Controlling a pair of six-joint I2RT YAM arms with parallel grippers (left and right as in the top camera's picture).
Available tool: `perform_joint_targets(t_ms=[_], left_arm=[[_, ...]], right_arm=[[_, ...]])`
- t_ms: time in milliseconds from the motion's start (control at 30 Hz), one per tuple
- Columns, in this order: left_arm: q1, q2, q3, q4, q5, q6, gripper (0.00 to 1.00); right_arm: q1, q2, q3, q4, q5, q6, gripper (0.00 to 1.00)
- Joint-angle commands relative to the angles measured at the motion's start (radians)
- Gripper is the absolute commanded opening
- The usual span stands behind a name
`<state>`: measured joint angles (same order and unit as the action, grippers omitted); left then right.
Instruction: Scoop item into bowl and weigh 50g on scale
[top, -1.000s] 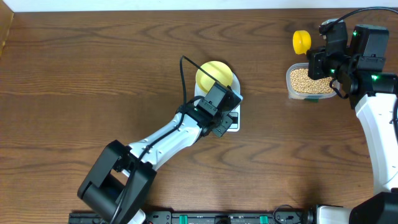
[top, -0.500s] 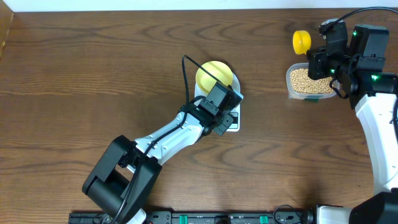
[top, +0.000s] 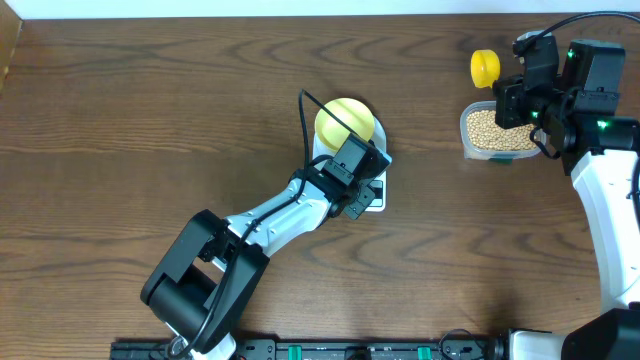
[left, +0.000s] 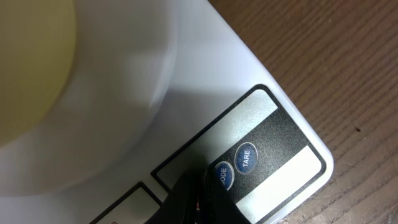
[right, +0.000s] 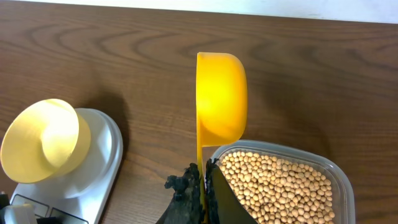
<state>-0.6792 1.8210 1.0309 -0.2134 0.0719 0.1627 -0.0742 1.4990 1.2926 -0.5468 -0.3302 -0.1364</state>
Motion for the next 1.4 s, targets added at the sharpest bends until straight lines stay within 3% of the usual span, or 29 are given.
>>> perform_joint_targets(t_ms=[0, 1367], left_arm=[[0.002, 0.018, 0.013, -0.001, -0.014, 0.021, 0.08], [0.001, 0.055, 0.013, -0.037, -0.039, 0.092, 0.08]], right_arm=[[0.003, 0.008, 0.001, -0.002, -0.014, -0.011, 0.01], [0.003, 0.008, 0.001, -0.007, -0.014, -0.011, 0.01]])
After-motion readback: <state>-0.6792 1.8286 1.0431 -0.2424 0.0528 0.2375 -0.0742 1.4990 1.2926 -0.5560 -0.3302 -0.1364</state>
